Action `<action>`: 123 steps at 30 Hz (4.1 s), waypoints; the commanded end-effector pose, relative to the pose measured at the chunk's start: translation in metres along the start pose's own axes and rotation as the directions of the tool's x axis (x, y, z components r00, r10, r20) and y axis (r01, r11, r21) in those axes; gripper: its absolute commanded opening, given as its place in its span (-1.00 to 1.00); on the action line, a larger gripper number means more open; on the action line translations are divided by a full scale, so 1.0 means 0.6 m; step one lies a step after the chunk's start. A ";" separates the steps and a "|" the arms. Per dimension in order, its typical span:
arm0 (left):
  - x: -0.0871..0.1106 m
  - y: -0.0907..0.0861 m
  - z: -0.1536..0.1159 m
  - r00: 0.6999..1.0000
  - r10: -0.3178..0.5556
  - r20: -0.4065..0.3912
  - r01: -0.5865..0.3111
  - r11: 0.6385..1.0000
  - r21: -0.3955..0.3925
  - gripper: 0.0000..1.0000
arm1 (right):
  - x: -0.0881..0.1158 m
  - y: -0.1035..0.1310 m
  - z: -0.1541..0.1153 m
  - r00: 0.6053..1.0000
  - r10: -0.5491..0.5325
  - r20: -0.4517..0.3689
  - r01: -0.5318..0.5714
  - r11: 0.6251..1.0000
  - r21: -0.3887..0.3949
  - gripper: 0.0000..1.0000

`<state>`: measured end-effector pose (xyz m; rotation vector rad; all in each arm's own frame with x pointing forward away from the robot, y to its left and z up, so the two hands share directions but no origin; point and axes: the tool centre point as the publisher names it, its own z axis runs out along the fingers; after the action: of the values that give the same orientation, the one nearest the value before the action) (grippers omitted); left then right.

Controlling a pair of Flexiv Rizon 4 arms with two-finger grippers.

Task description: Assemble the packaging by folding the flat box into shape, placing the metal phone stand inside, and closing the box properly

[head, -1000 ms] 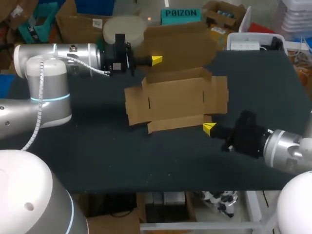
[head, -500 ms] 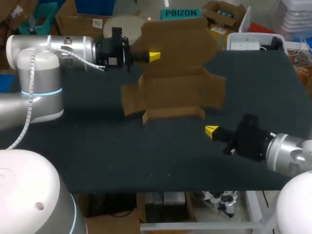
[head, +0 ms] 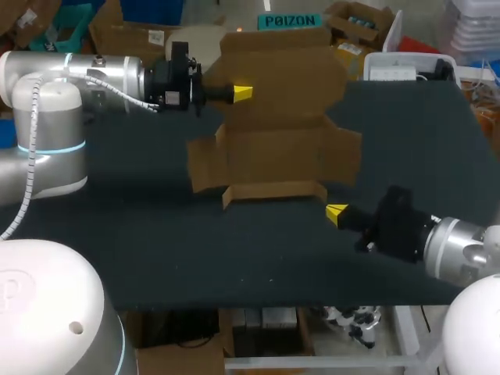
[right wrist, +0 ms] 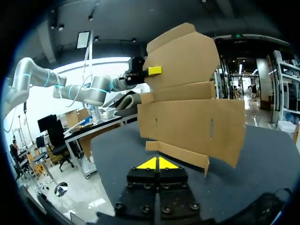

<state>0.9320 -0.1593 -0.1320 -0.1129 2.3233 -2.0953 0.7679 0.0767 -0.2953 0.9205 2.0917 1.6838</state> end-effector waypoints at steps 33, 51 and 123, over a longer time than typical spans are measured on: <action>-0.051 0.071 0.003 0.995 -0.070 -0.066 0.069 0.997 -0.025 -1.00 | 0.023 -0.052 0.055 1.000 -0.005 0.005 0.005 1.000 0.026 -1.00; -0.051 0.074 0.008 0.997 -0.055 -0.054 0.053 0.998 -0.039 -1.00 | 0.027 -0.078 0.090 0.998 -0.017 0.066 0.016 1.000 0.026 -1.00; -0.051 0.074 0.008 0.997 -0.055 -0.054 0.053 0.998 -0.039 -1.00 | -0.064 -0.132 0.284 0.952 -0.028 0.304 0.009 0.998 0.063 -1.00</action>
<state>0.9611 -0.1582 -0.1774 -0.1238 2.4159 -2.1054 0.8725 0.1705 -0.4178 1.1002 1.9507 1.3668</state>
